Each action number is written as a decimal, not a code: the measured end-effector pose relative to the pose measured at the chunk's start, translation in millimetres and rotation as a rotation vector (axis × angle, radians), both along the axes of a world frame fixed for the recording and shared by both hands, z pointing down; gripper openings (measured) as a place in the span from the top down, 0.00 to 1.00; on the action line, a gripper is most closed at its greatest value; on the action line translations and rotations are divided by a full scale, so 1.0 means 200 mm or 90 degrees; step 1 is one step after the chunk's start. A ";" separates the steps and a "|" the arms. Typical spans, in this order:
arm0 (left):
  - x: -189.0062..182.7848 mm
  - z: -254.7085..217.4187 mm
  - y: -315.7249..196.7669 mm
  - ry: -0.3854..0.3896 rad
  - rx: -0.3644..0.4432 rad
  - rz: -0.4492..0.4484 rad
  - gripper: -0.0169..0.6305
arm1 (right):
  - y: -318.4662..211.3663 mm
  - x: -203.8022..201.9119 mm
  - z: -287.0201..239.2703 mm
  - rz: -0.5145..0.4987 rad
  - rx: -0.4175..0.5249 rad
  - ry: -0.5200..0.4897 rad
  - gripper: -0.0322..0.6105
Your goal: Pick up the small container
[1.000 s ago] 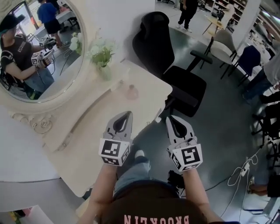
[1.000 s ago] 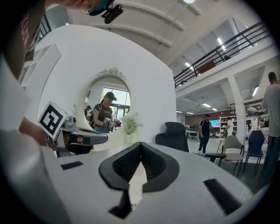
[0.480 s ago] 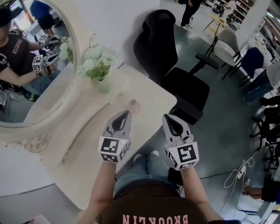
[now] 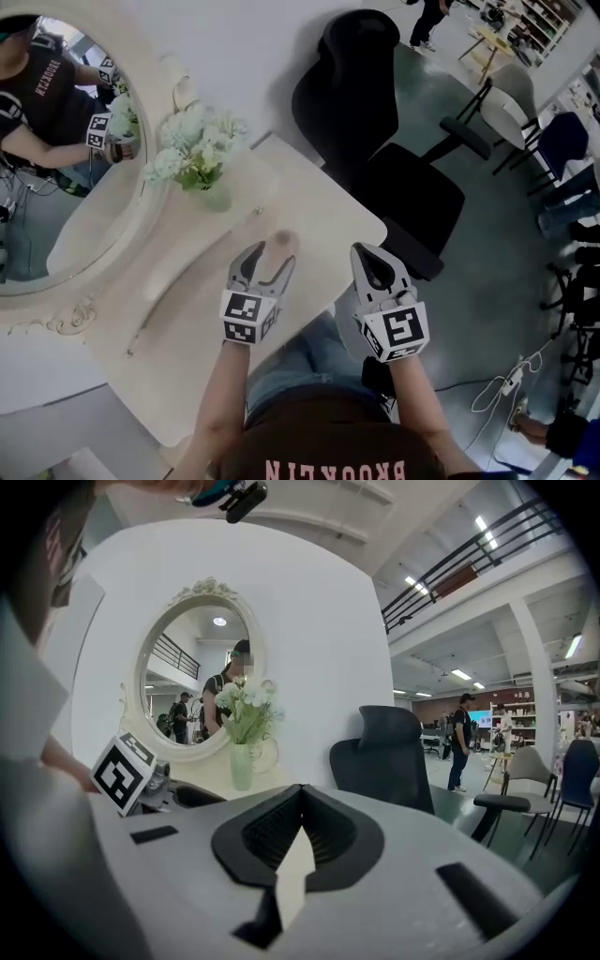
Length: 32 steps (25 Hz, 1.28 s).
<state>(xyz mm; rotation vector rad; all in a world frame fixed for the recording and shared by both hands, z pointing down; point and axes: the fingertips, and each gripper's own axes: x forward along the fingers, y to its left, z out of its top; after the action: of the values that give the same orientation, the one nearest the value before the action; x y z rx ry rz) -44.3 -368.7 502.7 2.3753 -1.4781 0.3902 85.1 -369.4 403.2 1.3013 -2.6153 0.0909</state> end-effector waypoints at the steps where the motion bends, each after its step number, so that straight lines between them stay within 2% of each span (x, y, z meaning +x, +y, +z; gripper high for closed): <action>1: 0.00 0.04 -0.02 -0.002 -0.014 -0.004 0.57 | -0.03 0.01 0.02 -0.002 -0.007 0.000 0.95; 3: 0.02 0.13 -0.06 -0.013 -0.038 -0.010 0.57 | -0.08 0.04 0.08 -0.003 -0.026 0.002 0.95; 5: 0.03 0.21 -0.08 -0.030 -0.058 -0.011 0.53 | -0.11 0.07 0.15 -0.001 -0.048 0.004 0.95; 10: 0.05 0.39 -0.16 -0.107 -0.062 -0.003 0.43 | -0.16 0.11 0.32 0.007 -0.091 0.002 0.95; 16: 0.07 0.54 -0.24 -0.130 -0.082 -0.007 0.41 | -0.16 0.13 0.48 0.005 -0.127 0.007 0.95; 21: 0.08 0.60 -0.26 -0.175 -0.120 -0.005 0.41 | -0.15 0.13 0.54 -0.002 -0.146 0.012 0.95; 26: 0.08 0.61 -0.27 -0.183 -0.130 0.000 0.40 | -0.15 0.12 0.54 -0.005 -0.143 0.012 0.95; 32: 0.08 0.57 -0.24 -0.166 -0.139 0.005 0.40 | -0.14 0.10 0.46 -0.019 -0.123 0.017 0.95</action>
<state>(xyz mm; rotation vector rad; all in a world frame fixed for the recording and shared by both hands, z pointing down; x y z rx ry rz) -28.4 -416.5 616.3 2.2219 -1.4484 0.8456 104.4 -397.8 494.5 1.1899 -2.5291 0.3100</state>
